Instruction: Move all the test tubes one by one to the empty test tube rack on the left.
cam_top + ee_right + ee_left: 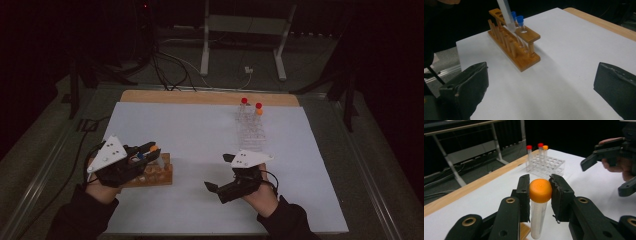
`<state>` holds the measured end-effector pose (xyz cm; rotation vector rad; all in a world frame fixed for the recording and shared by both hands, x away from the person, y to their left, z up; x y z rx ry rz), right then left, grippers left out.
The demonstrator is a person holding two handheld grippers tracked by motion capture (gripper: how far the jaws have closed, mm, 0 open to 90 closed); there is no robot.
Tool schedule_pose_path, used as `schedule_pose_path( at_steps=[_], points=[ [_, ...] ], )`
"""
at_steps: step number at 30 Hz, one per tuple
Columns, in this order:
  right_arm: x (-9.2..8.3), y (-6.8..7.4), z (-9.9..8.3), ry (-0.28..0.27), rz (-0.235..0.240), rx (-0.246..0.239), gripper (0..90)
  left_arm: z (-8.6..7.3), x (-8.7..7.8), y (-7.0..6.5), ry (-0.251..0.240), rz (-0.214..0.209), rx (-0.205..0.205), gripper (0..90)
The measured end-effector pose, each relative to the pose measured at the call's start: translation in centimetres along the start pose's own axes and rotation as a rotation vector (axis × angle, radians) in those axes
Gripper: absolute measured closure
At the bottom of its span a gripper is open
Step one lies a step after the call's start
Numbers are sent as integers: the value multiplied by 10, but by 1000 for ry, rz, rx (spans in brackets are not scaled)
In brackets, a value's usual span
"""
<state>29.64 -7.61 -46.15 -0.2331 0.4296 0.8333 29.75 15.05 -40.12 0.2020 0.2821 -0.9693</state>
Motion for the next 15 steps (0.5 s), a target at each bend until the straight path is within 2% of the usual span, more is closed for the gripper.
schedule_pose_path(
  at_steps=[9,15],
  points=[
    [0,-1,0,0,0,1,0,-14,-25,18,15,92,-30,718],
    [-1,-2,0,-1,-2,0,0,-22,-38,35,38,186,-25,718]
  ],
)
Point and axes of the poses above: each handheld gripper's, and its own axes: x roughly forward along the jaws, z roughly out of its top, y roughly to its left, the point moved 8 cm from there along x, roughly forward along the jaws, and after that the axes turned 10 degrees about -z, right-handed, at the moved point
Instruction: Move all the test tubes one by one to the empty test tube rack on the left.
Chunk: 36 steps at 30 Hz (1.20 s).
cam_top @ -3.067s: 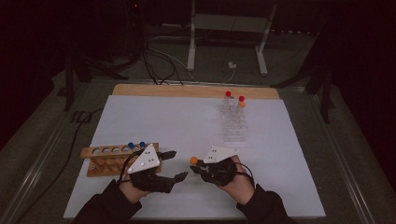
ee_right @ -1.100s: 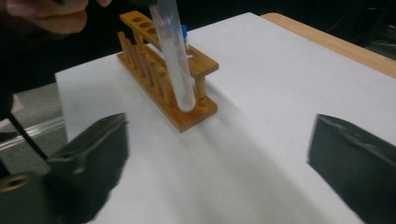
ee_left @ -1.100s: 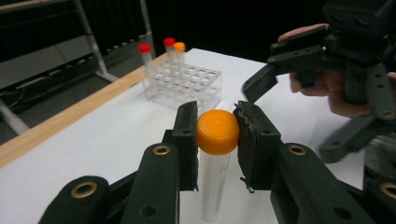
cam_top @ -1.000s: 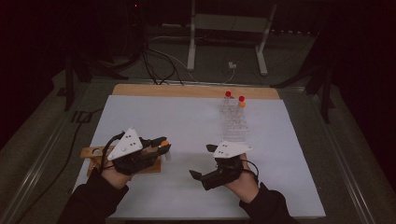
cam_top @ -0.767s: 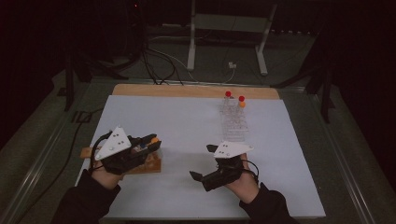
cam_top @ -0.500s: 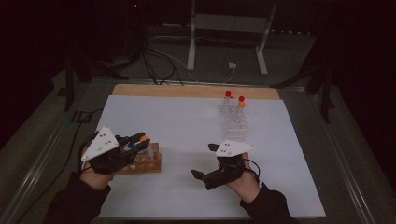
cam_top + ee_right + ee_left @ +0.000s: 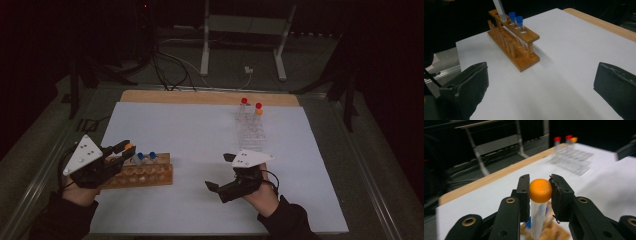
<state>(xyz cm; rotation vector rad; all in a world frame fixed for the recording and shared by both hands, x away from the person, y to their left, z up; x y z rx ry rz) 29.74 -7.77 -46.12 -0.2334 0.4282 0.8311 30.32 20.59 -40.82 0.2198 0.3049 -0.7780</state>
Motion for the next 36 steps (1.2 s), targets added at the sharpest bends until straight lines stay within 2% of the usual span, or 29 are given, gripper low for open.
schedule_pose_path(
  at_steps=[6,10,22,36],
  points=[
    [0,-2,0,0,-1,5,0,-13,6,15,1,34,-40,718],
    [-1,-2,0,1,3,11,0,-23,12,20,23,44,-49,718],
    [-2,-3,-1,1,7,13,0,-51,33,25,105,22,-92,718],
    [-3,-5,0,-2,3,17,0,-71,40,26,182,2,-124,716]
  ],
)
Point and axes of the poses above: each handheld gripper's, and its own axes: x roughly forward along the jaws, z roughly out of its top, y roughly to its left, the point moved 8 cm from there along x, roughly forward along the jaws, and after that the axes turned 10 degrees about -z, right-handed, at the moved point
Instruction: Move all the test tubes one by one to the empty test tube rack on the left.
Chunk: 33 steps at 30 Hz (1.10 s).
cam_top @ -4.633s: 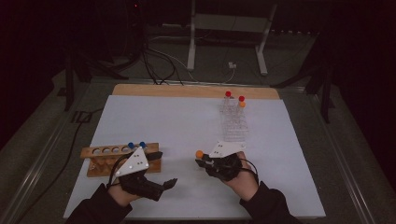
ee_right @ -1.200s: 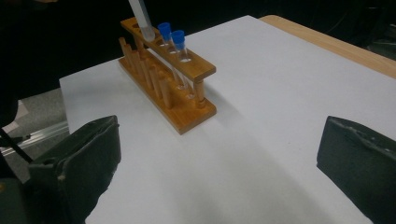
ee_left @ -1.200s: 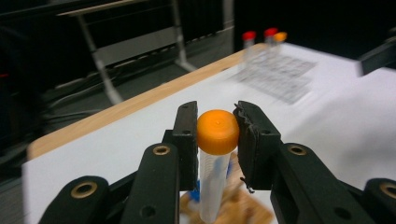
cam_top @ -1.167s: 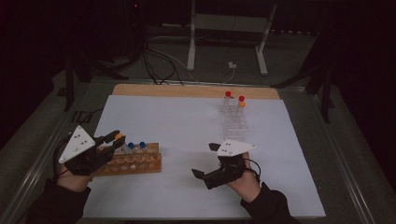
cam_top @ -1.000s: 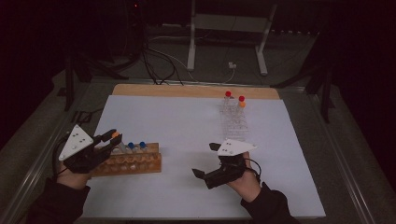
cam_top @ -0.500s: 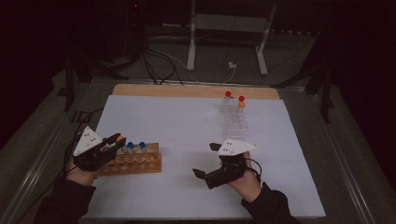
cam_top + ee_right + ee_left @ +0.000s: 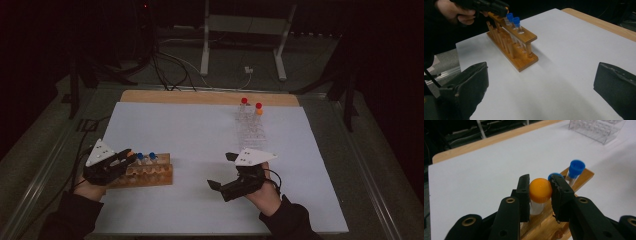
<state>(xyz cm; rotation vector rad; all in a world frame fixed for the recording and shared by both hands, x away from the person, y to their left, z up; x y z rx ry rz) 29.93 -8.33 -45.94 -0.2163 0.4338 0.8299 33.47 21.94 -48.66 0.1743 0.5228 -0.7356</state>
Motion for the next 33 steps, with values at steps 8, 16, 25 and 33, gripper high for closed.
schedule_pose_path(
  at_steps=[8,16,25,33],
  points=[
    [-2,-1,1,-5,-5,-2,0,-1,0,1,8,-5,-21,714],
    [-4,-3,3,-11,-8,-4,0,1,-3,-1,-2,-22,-31,642],
    [-12,-18,11,-40,-57,-8,0,21,-29,-19,-99,-46,-21,425],
    [-25,-66,28,-94,-164,38,0,34,-29,-56,-144,-137,31,155]
  ],
)
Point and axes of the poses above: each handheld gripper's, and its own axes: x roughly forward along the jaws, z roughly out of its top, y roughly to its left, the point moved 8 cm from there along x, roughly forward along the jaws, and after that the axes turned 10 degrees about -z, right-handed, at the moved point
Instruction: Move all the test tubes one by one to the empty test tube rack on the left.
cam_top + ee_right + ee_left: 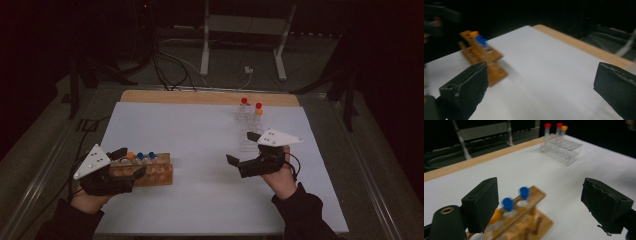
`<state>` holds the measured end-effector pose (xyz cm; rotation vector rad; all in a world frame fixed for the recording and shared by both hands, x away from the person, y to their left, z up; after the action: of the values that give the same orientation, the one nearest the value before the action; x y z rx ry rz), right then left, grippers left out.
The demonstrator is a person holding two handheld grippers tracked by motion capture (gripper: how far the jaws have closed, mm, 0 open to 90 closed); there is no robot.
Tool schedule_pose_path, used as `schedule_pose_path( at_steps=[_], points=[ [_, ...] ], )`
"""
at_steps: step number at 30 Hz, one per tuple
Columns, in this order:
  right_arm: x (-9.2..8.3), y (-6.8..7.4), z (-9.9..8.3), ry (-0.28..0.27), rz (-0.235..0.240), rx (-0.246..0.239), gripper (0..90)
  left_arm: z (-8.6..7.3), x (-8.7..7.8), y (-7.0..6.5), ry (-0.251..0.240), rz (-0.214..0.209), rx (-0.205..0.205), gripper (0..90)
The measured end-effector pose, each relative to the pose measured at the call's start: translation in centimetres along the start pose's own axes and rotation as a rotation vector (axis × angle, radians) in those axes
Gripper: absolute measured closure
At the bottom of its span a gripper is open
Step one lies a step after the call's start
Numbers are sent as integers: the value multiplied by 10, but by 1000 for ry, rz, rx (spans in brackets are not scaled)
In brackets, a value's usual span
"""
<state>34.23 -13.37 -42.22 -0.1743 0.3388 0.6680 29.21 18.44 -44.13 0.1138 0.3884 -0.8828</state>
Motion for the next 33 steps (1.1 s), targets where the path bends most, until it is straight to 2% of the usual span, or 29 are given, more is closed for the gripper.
schedule_pose_path(
  at_steps=[2,4,5,7,9,14,18,21,23,28,33],
  points=[
    [2,-14,2,2,-18,4,0,1,4,-7,-1,-24,9,87],
    [5,-28,1,7,-40,16,0,1,8,-14,-5,-56,21,77],
    [7,-36,0,15,-52,23,0,0,10,-17,0,-76,22,43],
    [12,-51,-3,24,-81,53,56,-2,15,-22,3,-110,22,26],
    [18,-66,-8,39,-117,77,60,-4,19,-27,7,-134,25,22],
    [36,-100,-23,77,-215,111,59,-6,26,-37,8,-165,36,18],
    [51,-124,-37,123,-301,122,78,-7,29,-42,20,-164,48,18],
    [63,-137,-47,155,-333,129,157,-8,30,-43,26,-163,53,18],
    [69,-144,-53,178,-341,137,242,-8,30,-43,29,-168,52,18],
    [81,-159,-58,196,-386,148,383,-8,30,-43,28,-167,51,18],
    [91,-168,-60,215,-399,153,532,-10,30,-42,40,-159,59,18]
  ],
)
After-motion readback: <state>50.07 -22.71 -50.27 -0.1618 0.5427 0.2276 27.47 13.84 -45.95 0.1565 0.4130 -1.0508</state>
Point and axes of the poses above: each handheld gripper's, and its own axes: x roughly forward along the jaws, z roughly out of its top, y roughly to its left, the point moved 8 cm from there along x, roughly forward along the jaws, and after that the axes turned 10 degrees about -z, right-handed, at the moved point
